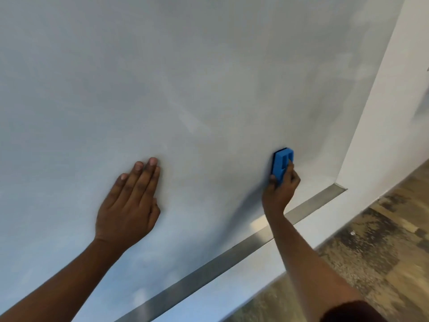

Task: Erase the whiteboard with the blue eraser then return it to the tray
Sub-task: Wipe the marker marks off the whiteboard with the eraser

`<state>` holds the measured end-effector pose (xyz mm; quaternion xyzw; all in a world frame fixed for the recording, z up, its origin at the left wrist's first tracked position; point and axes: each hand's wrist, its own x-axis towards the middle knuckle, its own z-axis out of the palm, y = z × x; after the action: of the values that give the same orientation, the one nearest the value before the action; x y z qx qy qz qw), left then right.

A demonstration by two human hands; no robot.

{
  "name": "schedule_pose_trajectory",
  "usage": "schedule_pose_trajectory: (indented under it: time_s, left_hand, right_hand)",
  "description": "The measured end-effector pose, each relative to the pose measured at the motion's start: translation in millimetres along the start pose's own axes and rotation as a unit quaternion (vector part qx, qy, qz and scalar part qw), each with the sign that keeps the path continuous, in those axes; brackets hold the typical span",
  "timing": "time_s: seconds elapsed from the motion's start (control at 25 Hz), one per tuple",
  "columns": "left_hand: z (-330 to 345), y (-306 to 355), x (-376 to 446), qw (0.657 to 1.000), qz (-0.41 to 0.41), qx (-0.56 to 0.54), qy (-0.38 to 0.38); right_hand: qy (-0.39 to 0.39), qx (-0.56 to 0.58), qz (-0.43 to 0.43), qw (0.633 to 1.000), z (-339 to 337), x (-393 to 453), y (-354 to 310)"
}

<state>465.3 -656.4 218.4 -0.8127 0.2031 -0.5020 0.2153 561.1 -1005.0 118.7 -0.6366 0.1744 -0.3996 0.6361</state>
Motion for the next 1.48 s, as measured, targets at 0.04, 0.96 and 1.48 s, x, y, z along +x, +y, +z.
schedule_pose_trajectory:
  time_s: [0.04, 0.96, 1.48]
  left_hand:
    - [2.0, 1.3, -0.5, 1.0, -0.006, 0.004, 0.001]
    - [-19.5, -27.5, -36.2, 0.996, 0.036, -0.058, -0.057]
    - [-54.5, -72.0, 33.5, 0.996, -0.06, -0.069, -0.007]
  right_hand:
    - [0.013, -0.009, 0.015, 1.0, -0.5, 5.8, 0.2]
    - [-0.07, -0.034, 0.067, 0.995, 73.4, -310.2, -15.2]
    - [-0.085, -0.1, -0.255, 0.958, 64.6, -140.7, -145.5]
